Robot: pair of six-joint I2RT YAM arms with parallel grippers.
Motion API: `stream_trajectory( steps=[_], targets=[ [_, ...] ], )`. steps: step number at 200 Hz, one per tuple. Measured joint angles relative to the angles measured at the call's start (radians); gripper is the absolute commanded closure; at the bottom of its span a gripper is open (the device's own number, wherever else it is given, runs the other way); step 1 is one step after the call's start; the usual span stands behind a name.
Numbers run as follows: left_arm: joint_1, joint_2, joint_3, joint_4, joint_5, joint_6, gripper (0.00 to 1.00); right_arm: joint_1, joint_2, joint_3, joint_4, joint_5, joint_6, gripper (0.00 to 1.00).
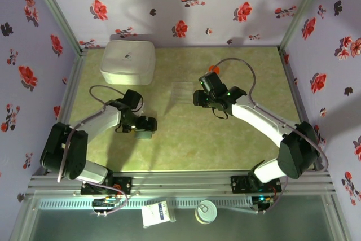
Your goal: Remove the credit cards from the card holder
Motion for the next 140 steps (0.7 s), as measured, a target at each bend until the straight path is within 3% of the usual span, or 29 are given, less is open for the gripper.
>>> stream_trajectory(
  steps=[38, 70, 140],
  targets=[
    [-0.014, 0.037, 0.040, -0.044, -0.098, -0.053, 0.06, 0.000, 0.002, 0.001, -0.003, 0.000, 0.000, 0.47],
    [-0.078, 0.111, 0.105, -0.063, -0.168, -0.093, 0.06, 0.000, 0.002, 0.001, -0.013, -0.003, 0.000, 0.46],
    [-0.116, 0.198, 0.129, -0.067, -0.209, -0.153, 0.07, 0.002, -0.005, 0.001, -0.042, -0.003, 0.000, 0.46]
  ],
)
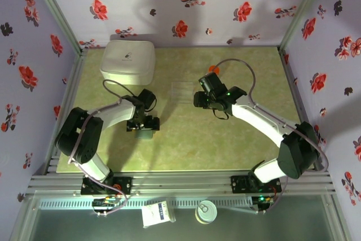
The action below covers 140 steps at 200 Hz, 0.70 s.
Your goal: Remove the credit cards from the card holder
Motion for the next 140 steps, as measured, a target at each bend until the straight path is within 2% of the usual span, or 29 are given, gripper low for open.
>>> stream_trajectory(
  steps=[16, 52, 98, 140],
  targets=[
    [0.000, 0.000, 0.000, 0.000, -0.003, -0.006, 0.10, 0.000, -0.006, 0.000, -0.006, 0.000, 0.000, 0.46],
    [-0.003, 0.000, 0.005, -0.005, -0.009, -0.015, 0.23, 0.000, -0.019, 0.001, -0.010, 0.000, 0.000, 0.46],
    [-0.063, 0.004, 0.060, -0.010, -0.007, -0.038, 0.24, 0.000, -0.025, 0.002, -0.011, 0.000, 0.000, 0.46],
    [-0.140, 0.088, 0.202, 0.001, 0.004, -0.071, 0.24, 0.001, -0.033, 0.002, -0.015, 0.005, -0.001, 0.46]
  ],
)
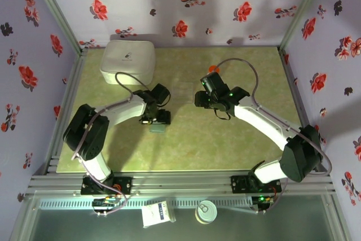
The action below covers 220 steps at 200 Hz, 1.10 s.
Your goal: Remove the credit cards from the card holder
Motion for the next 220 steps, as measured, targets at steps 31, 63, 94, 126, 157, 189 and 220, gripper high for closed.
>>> stream_trajectory(
  steps=[31, 63, 94, 126, 157, 189, 220],
  targets=[
    [-0.050, 0.085, 0.080, 0.018, 0.013, -0.036, 0.23, 0.002, -0.009, 0.000, -0.011, 0.010, -0.002, 0.45],
    [-0.091, 0.133, 0.106, 0.026, 0.022, -0.071, 0.23, 0.003, -0.033, -0.018, -0.017, 0.011, -0.002, 0.45],
    [-0.114, 0.135, 0.106, 0.030, 0.024, -0.099, 0.20, 0.003, -0.047, -0.038, -0.020, 0.011, -0.002, 0.46],
    [-0.127, 0.135, 0.105, 0.035, 0.034, -0.124, 0.13, 0.003, -0.052, -0.067, -0.021, 0.010, -0.001, 0.45],
    [-0.145, 0.135, 0.105, 0.040, 0.040, -0.143, 0.11, 0.003, -0.052, -0.077, -0.020, 0.006, -0.002, 0.45],
    [-0.157, 0.132, 0.099, 0.051, 0.046, -0.158, 0.12, 0.003, -0.052, -0.078, -0.016, 0.005, -0.002, 0.45],
    [-0.158, 0.106, 0.066, 0.063, 0.046, -0.169, 0.13, 0.003, -0.052, -0.081, -0.014, -0.003, -0.002, 0.46]
  ],
)
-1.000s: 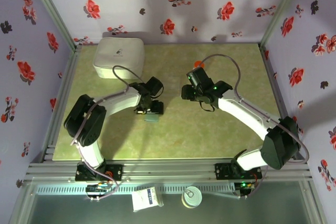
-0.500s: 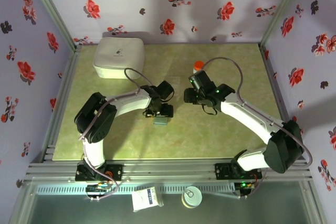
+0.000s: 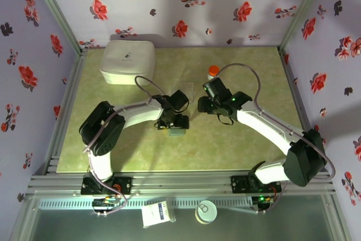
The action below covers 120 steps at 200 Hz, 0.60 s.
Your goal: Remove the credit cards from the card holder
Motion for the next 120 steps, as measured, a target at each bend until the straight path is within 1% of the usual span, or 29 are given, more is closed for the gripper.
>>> stream_trajectory(
  steps=[39, 78, 98, 120],
  targets=[
    [0.000, -0.079, -0.055, 0.050, -0.004, -0.003, 0.15, 0.000, 0.000, -0.029, 0.029, -0.034, 0.004, 0.46],
    [0.003, -0.209, -0.148, 0.110, -0.026, -0.006, 0.20, 0.030, 0.005, -0.042, 0.066, -0.060, 0.030, 0.49],
    [0.018, -0.287, -0.213, 0.156, -0.029, -0.013, 0.23, 0.059, 0.034, -0.042, 0.076, -0.065, 0.051, 0.50],
    [0.057, -0.372, -0.299, 0.211, -0.026, -0.034, 0.26, 0.097, 0.101, -0.018, 0.055, -0.055, 0.074, 0.52]
  ],
)
